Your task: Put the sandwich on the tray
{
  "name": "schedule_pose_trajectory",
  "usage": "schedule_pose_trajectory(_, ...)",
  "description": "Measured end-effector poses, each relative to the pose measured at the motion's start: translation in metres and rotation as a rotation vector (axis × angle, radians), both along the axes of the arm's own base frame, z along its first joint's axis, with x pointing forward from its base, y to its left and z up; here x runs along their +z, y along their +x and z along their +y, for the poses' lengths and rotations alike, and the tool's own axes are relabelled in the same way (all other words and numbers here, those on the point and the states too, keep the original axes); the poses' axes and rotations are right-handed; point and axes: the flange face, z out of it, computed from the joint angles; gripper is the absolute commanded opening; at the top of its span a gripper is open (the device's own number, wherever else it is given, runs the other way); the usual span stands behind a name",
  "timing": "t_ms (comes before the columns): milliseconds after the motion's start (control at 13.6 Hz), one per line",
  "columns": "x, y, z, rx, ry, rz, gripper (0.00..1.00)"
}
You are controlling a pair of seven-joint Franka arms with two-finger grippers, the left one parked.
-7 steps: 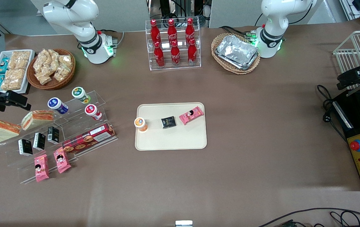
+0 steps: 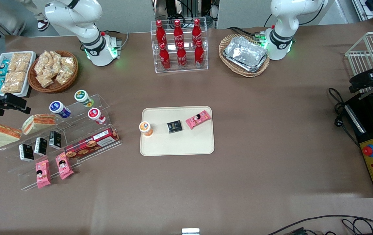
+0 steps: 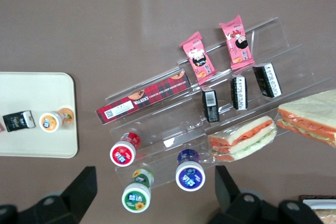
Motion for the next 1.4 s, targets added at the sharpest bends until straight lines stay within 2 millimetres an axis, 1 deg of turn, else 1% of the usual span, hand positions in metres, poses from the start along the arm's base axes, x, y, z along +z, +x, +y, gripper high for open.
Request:
schedule_pose_trajectory(74,0.000,-0.001,-0.008,0.022,0.000,0.003,1.00)
schedule_pose_trajectory(147,-0.001,-0.004,-0.021,0.052,0.001,0.008,1.00)
schedule_pose_trajectory(515,-0.002,-0.025,-0.107,0.312,0.011,0.003,1.00)
schedule_pose_trajectory(736,-0.001,-0.039,-0.145,0.475,0.014,-0.012,1.00)
schedule_pose_trajectory(883,-0.003,-0.046,-0.163,0.601,0.019,-0.018,1.00)
schedule_pose_trajectory(1104,-0.015,-0.054,-0.189,0.824,0.036,-0.015,1.00)
schedule_pose_trajectory(1252,-0.026,-0.050,-0.200,0.983,0.030,-0.010,1.00)
schedule_pose_trajectory(1399,-0.040,-0.038,-0.202,1.162,0.017,-0.009,1.00)
